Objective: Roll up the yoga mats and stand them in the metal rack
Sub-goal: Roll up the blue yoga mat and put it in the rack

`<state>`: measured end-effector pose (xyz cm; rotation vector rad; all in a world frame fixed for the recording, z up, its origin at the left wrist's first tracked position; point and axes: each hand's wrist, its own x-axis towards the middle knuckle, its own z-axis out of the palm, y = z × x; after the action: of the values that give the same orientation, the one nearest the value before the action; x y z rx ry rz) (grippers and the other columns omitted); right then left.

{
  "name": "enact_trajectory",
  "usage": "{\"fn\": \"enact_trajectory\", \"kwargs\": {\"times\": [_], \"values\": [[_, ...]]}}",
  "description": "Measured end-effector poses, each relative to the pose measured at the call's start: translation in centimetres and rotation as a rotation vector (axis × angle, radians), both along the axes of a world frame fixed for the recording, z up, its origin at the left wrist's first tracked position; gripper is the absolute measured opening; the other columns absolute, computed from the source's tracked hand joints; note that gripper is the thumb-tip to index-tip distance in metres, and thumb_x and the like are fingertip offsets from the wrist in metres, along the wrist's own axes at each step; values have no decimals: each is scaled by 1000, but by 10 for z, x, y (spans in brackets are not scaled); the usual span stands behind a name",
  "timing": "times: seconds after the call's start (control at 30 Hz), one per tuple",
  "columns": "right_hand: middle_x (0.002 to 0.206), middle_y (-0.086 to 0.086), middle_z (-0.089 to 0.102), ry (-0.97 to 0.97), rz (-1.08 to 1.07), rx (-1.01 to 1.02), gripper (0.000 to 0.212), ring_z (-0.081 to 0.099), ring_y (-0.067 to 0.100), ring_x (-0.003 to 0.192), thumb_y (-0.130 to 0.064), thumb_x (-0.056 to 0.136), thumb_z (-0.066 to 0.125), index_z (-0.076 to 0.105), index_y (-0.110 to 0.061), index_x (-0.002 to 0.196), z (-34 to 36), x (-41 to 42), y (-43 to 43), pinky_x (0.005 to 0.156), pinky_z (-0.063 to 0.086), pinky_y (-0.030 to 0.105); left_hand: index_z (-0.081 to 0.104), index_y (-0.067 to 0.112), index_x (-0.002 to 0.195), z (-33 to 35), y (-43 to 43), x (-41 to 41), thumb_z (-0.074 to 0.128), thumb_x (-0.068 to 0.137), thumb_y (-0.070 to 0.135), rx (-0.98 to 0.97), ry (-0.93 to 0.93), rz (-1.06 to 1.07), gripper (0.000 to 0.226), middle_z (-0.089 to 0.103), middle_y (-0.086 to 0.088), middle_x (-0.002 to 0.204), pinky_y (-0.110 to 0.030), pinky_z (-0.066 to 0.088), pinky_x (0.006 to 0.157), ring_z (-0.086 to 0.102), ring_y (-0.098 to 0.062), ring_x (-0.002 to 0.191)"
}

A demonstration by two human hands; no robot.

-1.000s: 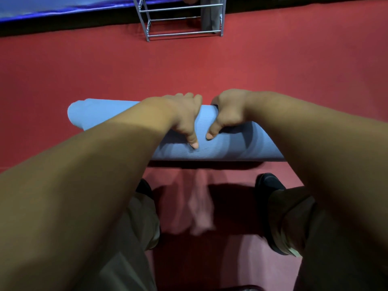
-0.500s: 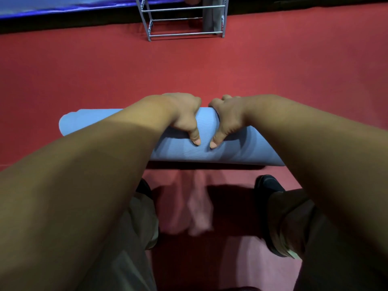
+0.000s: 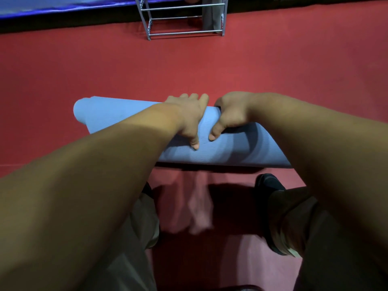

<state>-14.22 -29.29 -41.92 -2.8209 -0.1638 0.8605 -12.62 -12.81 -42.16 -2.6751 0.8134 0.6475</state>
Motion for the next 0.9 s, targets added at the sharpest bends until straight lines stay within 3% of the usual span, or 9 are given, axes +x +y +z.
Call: {"fn": "enact_trajectory", "kwargs": {"times": [0.13,0.23,0.3,0.37,0.5,0.6,0.73,0.9], "values": [[109,1,76,34,5,24,74,71,25,98,-65,62,93,72,-20,116,-1,-4,0,94,60,41,36,22,113,3,3,5,99,52,65,-61,22,34,97,58,-2,119,-42,47,82,61,-33,110],[136,5,59,27,66,-32,109,59,30,123,-69,58,94,50,-21,145,-1,-8,3,107,51,45,41,22,111,6,7,10,98,52,65,-93,73,105,93,54,3,100,-42,53,82,58,-31,94],[141,8,52,-17,94,-117,125,53,36,130,-73,52,95,40,-20,151,-4,-10,7,109,48,48,45,21,116,5,8,13,99,51,62,-107,105,135,94,55,3,102,-42,55,85,60,-31,95],[134,8,60,-38,85,-116,118,60,35,120,-71,50,97,47,-18,142,-7,-8,10,103,53,46,47,18,126,3,9,16,100,51,60,-125,126,157,100,59,0,110,-40,55,86,62,-32,98],[103,2,71,-7,58,-100,91,69,28,92,-66,49,97,64,-17,119,-4,-6,8,87,62,43,47,19,133,-4,7,18,99,54,58,-121,159,147,103,64,-2,122,-46,57,95,64,-32,105],[100,1,75,9,58,-91,84,71,26,91,-68,50,96,71,-19,114,-10,-6,6,87,62,40,50,20,134,-8,5,17,97,56,61,-97,146,111,100,62,-4,129,-47,55,98,63,-32,110],[98,0,77,43,23,-58,80,73,25,90,-68,49,96,75,-20,110,-15,-4,2,89,62,40,41,16,146,-10,4,11,96,58,63,10,83,61,114,49,-9,143,-53,49,108,49,-35,131],[96,-2,79,113,-12,-39,85,75,24,90,-73,39,92,79,-20,103,-14,-2,-2,93,62,41,34,15,139,-11,11,-2,104,48,57,45,-37,-14,122,46,-7,143,-54,46,97,48,-33,134]]}}
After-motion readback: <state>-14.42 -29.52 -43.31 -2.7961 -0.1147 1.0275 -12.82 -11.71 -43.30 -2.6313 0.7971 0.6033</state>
